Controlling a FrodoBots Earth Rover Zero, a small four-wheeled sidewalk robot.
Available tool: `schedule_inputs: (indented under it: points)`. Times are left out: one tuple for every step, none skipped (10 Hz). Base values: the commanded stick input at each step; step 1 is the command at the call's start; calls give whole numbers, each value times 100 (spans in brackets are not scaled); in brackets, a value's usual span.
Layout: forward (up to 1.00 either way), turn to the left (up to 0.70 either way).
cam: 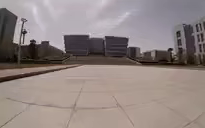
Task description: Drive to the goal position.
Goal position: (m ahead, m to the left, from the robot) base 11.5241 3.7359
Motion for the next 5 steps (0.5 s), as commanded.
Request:
schedule_inputs:
  points:
    - [100, 0]
    - [100, 0]
    - [100, 0]
    - [100, 0]
    - [100, 0]
